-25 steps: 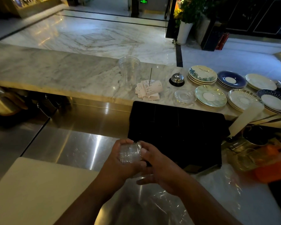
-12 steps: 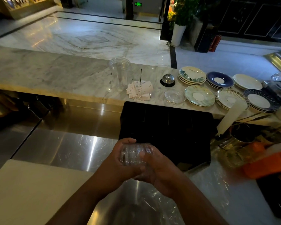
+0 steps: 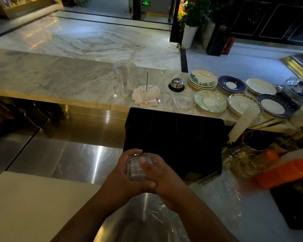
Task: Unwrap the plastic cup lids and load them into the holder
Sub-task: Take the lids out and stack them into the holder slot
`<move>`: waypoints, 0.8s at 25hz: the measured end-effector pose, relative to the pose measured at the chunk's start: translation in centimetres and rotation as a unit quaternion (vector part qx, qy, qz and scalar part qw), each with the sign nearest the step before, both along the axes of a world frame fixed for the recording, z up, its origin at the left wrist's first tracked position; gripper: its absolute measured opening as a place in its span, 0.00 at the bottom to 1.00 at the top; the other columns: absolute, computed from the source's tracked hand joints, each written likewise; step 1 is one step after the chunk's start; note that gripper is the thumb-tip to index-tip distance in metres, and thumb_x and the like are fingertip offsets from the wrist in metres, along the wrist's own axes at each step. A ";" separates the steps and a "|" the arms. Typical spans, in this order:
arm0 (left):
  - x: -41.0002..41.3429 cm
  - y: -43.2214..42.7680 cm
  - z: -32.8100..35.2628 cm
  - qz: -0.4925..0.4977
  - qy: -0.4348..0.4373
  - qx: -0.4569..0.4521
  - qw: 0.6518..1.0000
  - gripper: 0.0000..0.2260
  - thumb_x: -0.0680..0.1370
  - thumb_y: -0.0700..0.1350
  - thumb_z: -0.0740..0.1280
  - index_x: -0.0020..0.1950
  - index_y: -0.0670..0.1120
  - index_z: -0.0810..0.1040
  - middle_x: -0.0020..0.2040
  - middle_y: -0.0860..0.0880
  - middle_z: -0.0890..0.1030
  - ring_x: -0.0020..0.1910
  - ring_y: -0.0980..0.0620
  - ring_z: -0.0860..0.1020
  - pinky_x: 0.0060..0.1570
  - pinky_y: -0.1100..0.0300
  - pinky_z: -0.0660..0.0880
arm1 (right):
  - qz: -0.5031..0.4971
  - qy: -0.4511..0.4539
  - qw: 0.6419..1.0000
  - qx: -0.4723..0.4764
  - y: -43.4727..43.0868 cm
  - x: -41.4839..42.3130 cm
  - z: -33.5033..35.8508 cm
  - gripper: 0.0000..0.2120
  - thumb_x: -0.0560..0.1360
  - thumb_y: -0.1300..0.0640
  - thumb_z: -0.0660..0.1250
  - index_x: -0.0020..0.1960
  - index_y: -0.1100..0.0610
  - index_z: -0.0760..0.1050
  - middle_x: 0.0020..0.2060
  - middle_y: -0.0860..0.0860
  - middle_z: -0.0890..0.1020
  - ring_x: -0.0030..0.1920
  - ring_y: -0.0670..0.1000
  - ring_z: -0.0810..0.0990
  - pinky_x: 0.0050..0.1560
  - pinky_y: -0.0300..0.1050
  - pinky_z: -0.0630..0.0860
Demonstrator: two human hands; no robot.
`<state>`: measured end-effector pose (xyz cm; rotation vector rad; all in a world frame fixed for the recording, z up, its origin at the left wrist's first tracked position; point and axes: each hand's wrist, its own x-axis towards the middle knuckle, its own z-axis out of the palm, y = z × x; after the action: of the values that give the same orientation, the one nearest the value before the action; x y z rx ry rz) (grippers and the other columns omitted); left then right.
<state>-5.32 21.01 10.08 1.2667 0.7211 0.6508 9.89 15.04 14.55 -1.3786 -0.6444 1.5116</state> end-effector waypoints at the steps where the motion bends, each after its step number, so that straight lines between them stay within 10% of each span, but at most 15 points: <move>1: 0.0 0.0 0.1 0.003 -0.003 -0.003 1.000 0.38 0.61 0.41 0.85 0.66 0.59 0.76 0.62 0.48 0.85 0.58 0.42 0.86 0.49 0.52 0.86 | 0.003 -0.008 1.000 0.000 0.0 -0.1 0.1 0.32 0.69 0.39 0.72 0.68 0.52 0.73 0.61 0.57 0.84 0.57 0.56 0.87 0.57 0.62 0.83; 13: -0.7 1.0 -0.2 0.079 -0.014 -0.013 0.997 0.31 0.64 0.48 0.82 0.65 0.59 0.77 0.57 0.47 0.86 0.54 0.41 0.87 0.48 0.47 0.86 | -0.038 0.005 0.999 0.020 0.6 2.2 -1.0 0.16 0.77 0.49 0.66 0.57 0.57 0.84 0.54 0.62 0.87 0.54 0.63 0.87 0.58 0.63 0.83; 20: -0.2 1.2 0.7 0.077 -0.074 -0.088 0.990 0.31 0.62 0.45 0.81 0.65 0.53 0.78 0.57 0.46 0.87 0.56 0.36 0.85 0.51 0.36 0.84 | -0.090 0.114 0.989 0.017 0.6 3.5 -2.3 0.09 0.80 0.65 0.65 0.60 0.62 0.78 0.39 0.54 0.84 0.32 0.47 0.79 0.33 0.43 0.79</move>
<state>-5.50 22.18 10.81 0.9962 0.7422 0.7806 13.40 15.67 12.29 -1.1824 -0.3891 1.4779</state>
